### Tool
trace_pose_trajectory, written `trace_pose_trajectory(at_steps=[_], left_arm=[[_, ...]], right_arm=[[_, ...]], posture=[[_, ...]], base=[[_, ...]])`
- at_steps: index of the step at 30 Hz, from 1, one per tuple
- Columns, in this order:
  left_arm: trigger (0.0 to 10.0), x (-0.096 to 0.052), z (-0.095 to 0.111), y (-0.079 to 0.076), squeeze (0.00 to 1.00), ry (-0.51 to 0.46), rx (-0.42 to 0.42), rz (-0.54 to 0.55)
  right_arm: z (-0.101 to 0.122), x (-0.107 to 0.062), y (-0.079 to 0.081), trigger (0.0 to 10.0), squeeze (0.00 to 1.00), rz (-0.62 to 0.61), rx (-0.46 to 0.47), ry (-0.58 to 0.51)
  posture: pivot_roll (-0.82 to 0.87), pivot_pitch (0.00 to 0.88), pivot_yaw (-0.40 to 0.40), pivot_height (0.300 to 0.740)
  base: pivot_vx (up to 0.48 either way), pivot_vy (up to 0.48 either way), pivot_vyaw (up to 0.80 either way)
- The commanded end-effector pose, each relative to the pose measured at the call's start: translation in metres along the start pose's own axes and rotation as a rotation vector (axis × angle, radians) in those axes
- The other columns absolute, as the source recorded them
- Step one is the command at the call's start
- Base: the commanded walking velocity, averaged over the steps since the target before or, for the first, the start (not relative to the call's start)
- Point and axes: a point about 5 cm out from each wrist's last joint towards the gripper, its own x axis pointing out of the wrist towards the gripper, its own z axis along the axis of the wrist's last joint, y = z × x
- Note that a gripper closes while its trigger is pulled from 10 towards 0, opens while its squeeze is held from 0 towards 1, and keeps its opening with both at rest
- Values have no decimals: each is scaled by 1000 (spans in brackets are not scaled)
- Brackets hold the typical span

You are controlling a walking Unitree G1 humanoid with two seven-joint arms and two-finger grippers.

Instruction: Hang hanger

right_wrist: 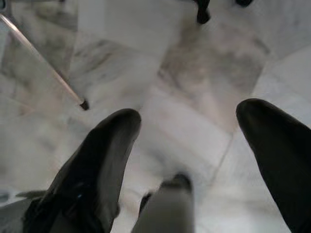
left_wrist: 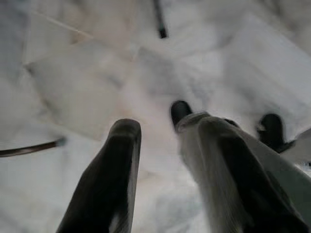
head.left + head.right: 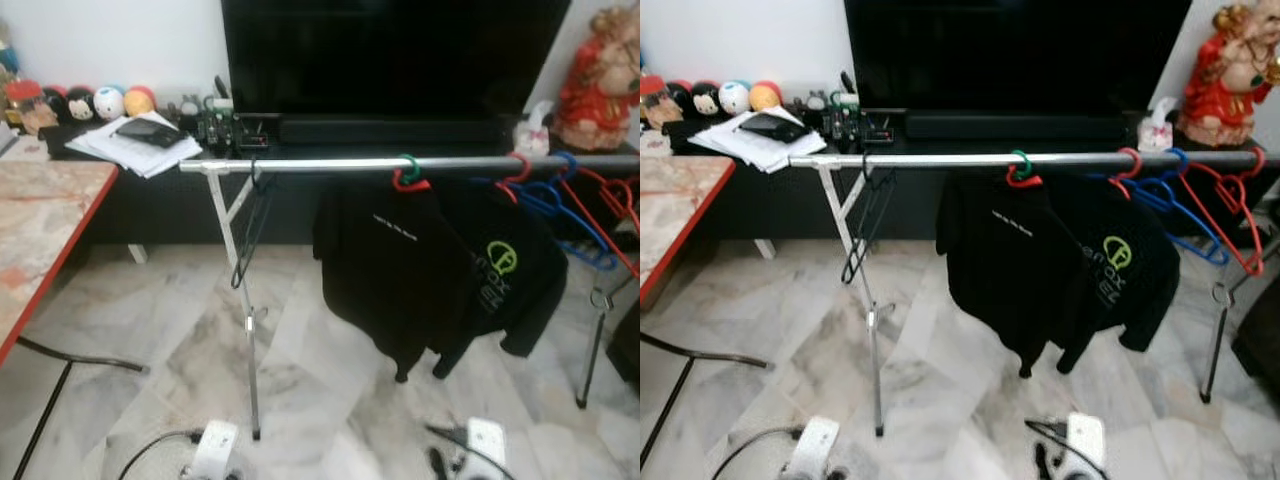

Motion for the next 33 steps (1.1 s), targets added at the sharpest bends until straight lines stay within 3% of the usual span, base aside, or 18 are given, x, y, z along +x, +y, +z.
trace_pose_trajectory(at_steps=[1, 21, 25, 33], left_arm=[[10000, 1, 3, -8, 0, -7, -4, -18], [10000, 1, 3, -9, 0, -3, -6, -17], [10000, 1, 4, -10, 0, -3, -8, -13], [10000, 2, 11, -13, 0, -14, -12, -4]], right_arm=[[-3, -3, -13, 10000, 0, -37, -8, 5], [7, -1, -8, 10000, 0, 3, -44, -35], [17, 1, 1, 10000, 0, 38, -75, -83], [42, 1, 1, 10000, 0, 74, -88, -221]], posture=[[-70, 0, -24, 740], [-85, 0, -30, 740], [-106, 0, -36, 740], [-124, 0, -34, 740]], base=[[311, 0, 0], [300, 0, 0], [131, 0, 0], [0, 0, 0]])
